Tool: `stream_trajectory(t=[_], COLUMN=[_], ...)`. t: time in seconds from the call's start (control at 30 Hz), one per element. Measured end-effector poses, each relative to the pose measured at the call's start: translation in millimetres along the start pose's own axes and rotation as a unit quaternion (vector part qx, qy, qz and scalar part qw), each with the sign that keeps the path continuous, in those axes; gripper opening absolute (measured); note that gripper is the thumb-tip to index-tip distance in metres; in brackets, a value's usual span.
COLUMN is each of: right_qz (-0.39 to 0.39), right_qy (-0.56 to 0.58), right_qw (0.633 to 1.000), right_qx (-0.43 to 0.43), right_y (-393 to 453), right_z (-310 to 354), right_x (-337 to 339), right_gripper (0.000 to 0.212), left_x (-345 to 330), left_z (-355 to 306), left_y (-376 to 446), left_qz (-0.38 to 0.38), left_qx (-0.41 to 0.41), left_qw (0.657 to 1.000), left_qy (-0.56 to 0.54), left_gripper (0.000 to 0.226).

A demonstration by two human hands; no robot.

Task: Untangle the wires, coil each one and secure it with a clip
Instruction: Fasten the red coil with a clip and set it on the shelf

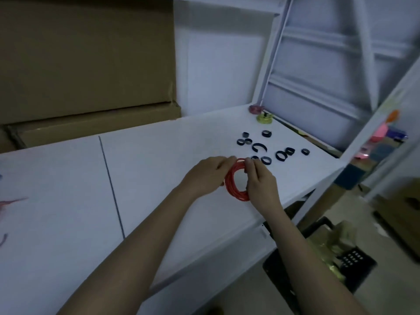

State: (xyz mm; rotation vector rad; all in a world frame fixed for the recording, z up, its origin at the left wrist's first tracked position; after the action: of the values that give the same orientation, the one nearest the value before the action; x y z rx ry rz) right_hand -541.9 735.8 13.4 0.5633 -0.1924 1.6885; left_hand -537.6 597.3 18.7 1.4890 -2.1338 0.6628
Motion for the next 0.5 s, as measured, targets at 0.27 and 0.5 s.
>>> stream_trajectory(t=[0.27,0.5], right_qz=[0.021,0.052], right_qy=[-0.038,-0.041], right_qw=[0.999,0.998], right_qx=[0.003,0.015], right_y=[114,189], right_z=[-55,-96], right_x=[73,108], right_gripper=[0.035,0.042], left_x=[13,15], left_z=[26,35], left_y=[136,218], left_qz=[-0.07,-0.107], left_qx=[0.062,0.077], left_qw=[0.995,0.991], left_qy=[0.03,0.038], left_gripper=[0.029,0.023])
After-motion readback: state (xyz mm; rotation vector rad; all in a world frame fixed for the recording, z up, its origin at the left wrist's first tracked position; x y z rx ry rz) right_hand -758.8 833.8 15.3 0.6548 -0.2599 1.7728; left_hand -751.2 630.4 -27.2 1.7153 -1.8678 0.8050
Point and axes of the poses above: each hand's wrist, its own y-axis towards the middle knuckle, its own x-axis out of the back of the hand, z = x × y, the point moved 9 cm from there along y, towards the middle knuckle, and after that the axes turned 14 degrees about z, right-handed, at the moved point
